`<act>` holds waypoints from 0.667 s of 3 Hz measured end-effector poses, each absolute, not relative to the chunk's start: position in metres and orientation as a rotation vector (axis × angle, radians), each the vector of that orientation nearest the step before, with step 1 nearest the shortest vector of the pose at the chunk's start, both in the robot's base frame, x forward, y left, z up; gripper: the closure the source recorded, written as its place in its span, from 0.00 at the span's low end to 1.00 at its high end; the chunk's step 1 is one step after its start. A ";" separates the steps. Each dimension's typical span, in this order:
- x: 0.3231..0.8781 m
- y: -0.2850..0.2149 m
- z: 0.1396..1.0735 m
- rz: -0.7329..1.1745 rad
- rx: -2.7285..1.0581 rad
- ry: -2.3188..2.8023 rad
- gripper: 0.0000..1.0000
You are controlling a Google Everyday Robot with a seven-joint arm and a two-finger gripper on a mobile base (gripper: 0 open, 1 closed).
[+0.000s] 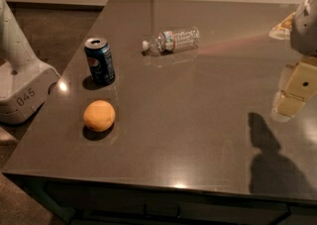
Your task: Pick orange
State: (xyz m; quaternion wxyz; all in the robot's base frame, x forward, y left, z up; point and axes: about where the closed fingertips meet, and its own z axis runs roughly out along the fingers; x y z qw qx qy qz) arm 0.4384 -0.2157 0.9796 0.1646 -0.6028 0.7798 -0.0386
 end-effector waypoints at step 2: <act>0.446 -0.208 0.983 -0.093 -1.709 2.209 0.00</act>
Offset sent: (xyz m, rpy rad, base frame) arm 0.0174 0.0166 0.0019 0.0422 0.0103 0.0082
